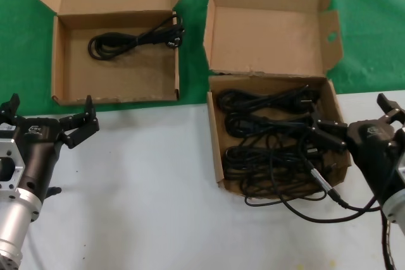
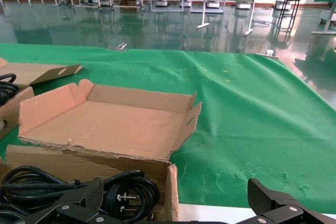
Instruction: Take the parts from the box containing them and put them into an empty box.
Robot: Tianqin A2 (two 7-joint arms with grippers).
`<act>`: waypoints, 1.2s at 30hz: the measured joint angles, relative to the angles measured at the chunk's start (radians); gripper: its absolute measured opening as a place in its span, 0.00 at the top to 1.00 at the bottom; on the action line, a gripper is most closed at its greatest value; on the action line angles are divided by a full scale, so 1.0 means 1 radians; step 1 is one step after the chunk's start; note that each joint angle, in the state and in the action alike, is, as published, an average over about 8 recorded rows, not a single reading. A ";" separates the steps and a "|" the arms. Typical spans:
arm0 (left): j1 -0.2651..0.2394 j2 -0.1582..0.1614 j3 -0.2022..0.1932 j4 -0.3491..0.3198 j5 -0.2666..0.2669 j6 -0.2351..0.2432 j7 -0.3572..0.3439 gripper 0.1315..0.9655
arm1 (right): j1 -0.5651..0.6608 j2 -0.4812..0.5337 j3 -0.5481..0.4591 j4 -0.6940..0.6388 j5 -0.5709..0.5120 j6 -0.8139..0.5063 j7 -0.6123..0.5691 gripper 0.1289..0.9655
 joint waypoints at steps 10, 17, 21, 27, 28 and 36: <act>0.000 0.000 0.000 0.000 0.000 0.000 0.000 0.00 | 0.000 0.000 0.000 0.000 0.000 0.000 0.000 0.00; 0.000 0.000 0.000 0.000 0.000 0.000 0.000 0.00 | 0.000 0.000 0.000 0.000 0.000 0.000 0.000 0.00; 0.000 0.000 0.000 0.000 0.000 0.000 0.000 0.00 | 0.000 0.000 0.000 0.000 0.000 0.000 0.000 0.00; 0.000 0.000 0.000 0.000 0.000 0.000 0.000 0.00 | 0.000 0.000 0.000 0.000 0.000 0.000 0.000 0.00; 0.000 0.000 0.000 0.000 0.000 0.000 0.000 0.00 | 0.000 0.000 0.000 0.000 0.000 0.000 0.000 0.00; 0.000 0.000 0.000 0.000 0.000 0.000 0.000 0.00 | 0.000 0.000 0.000 0.000 0.000 0.000 0.000 0.00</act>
